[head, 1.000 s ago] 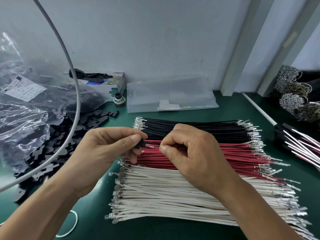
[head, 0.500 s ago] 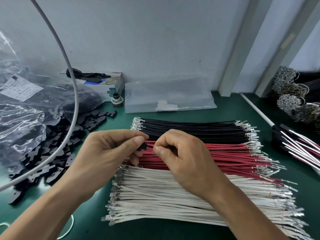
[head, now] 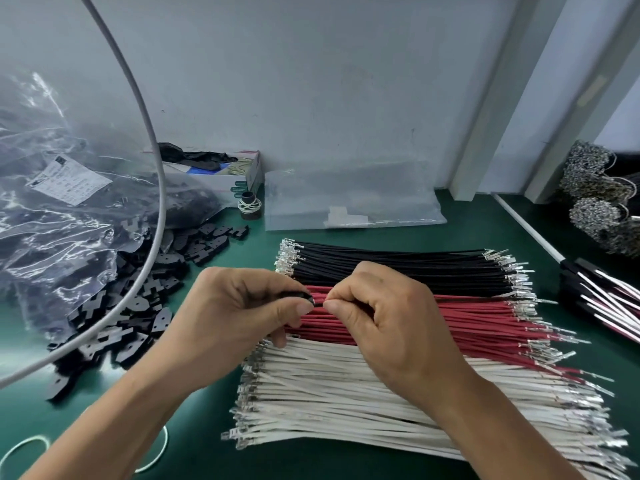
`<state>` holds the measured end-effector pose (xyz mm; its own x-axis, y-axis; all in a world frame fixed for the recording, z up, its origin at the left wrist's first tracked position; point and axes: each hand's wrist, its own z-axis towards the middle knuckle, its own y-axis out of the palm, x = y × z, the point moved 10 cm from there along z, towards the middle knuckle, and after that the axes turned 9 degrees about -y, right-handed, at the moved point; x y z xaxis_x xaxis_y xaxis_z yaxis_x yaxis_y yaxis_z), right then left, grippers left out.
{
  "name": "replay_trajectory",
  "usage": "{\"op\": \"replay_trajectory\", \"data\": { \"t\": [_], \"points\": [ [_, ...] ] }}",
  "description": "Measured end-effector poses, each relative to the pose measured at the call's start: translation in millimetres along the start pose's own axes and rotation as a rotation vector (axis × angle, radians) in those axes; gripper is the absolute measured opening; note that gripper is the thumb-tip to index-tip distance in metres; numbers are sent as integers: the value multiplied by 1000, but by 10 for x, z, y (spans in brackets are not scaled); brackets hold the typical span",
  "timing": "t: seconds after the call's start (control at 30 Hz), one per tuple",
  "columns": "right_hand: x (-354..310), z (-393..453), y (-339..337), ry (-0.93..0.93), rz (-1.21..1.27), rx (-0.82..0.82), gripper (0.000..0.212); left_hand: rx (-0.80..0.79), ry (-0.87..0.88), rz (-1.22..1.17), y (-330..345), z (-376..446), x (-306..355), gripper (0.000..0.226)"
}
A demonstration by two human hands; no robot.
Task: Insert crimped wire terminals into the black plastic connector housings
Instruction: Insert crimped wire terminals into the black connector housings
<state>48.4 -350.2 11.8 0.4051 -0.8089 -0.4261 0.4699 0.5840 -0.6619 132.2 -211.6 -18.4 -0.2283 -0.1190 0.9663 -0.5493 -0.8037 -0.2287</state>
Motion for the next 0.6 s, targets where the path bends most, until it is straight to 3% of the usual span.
{"op": "replay_trajectory", "data": {
  "t": [0.17,0.47,0.6],
  "points": [
    [-33,24,21,-9,12,-12,17,-8,-2,-17,3,8,9,16],
    [-265,77,-294,-72,-309,-20,12,12,-89,-181,20,53,-130,20],
    [-461,-24,232,-40,-135,-441,29,56,-118,-239,-65,74,-178,23]
  ]
}}
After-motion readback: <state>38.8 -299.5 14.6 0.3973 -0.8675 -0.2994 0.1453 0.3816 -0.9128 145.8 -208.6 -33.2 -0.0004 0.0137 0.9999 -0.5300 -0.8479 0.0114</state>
